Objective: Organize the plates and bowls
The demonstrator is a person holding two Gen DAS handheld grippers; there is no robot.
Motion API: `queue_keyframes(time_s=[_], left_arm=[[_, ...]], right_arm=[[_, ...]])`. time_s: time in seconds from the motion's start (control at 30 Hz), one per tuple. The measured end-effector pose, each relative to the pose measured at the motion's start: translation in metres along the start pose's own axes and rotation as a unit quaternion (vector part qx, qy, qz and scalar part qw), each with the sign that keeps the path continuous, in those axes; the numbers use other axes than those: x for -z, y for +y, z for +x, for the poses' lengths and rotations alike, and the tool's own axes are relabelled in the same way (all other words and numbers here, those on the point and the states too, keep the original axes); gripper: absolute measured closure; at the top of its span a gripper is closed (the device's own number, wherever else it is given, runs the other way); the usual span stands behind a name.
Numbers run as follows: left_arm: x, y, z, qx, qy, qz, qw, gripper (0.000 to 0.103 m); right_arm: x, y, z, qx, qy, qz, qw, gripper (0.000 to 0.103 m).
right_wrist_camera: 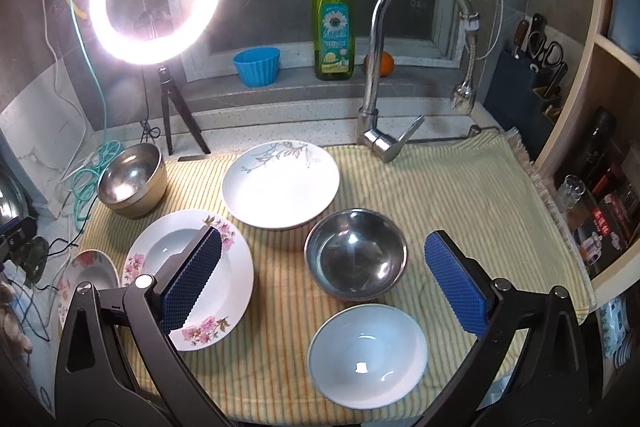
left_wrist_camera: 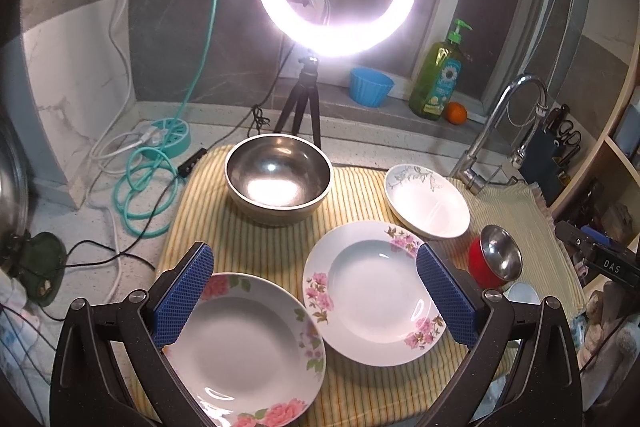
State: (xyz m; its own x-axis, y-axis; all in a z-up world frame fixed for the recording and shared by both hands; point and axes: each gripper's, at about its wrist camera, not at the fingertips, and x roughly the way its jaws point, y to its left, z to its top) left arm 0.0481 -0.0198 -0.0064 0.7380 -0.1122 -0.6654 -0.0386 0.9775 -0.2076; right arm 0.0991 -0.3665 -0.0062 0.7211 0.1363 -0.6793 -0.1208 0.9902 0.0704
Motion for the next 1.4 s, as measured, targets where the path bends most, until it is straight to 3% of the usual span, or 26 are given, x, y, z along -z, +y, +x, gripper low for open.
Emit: queue_keyframes(time_s=[0.17,0.27,0.37,0.53,0.6,0.87,1.1,1.4], left_arm=[[0.003,-0.002,0.019,0.026,0.03,0.024,0.9989,0.004],[0.004,0.001,0.035,0.037,0.057,0.033,0.9971,0.018],[0.005,0.002,0.049,0.049,0.079,0.041,0.9948,0.025],[0.007,0.009,0.076,0.086,0.128,0.028,0.9876,0.042],[0.007,0.013,0.086,0.098,0.145,0.016,0.9844,0.044],[0.003,0.008,0.118,0.106,0.182,0.043,0.9766,0.055],[-0.001,0.014,0.144,0.105,0.205,0.048,0.972,0.06],[0.001,0.022,0.163,0.102,0.226,0.04,0.968,0.064]], right_arm=[[0.012,0.006,0.001,-0.026,0.002,-0.008,1.0,0.0],[0.019,0.012,0.002,-0.051,0.007,-0.013,0.999,0.0],[0.029,0.013,0.002,-0.083,0.004,0.0,0.997,0.0],[0.041,0.024,0.009,-0.087,0.034,0.006,0.996,0.0],[0.047,0.029,0.012,-0.1,0.052,0.009,0.994,0.0],[0.072,0.048,0.034,-0.141,0.111,0.015,0.984,0.019],[0.09,0.053,0.067,-0.161,0.164,0.042,0.972,0.043],[0.097,0.05,0.094,-0.155,0.2,0.07,0.965,0.049]])
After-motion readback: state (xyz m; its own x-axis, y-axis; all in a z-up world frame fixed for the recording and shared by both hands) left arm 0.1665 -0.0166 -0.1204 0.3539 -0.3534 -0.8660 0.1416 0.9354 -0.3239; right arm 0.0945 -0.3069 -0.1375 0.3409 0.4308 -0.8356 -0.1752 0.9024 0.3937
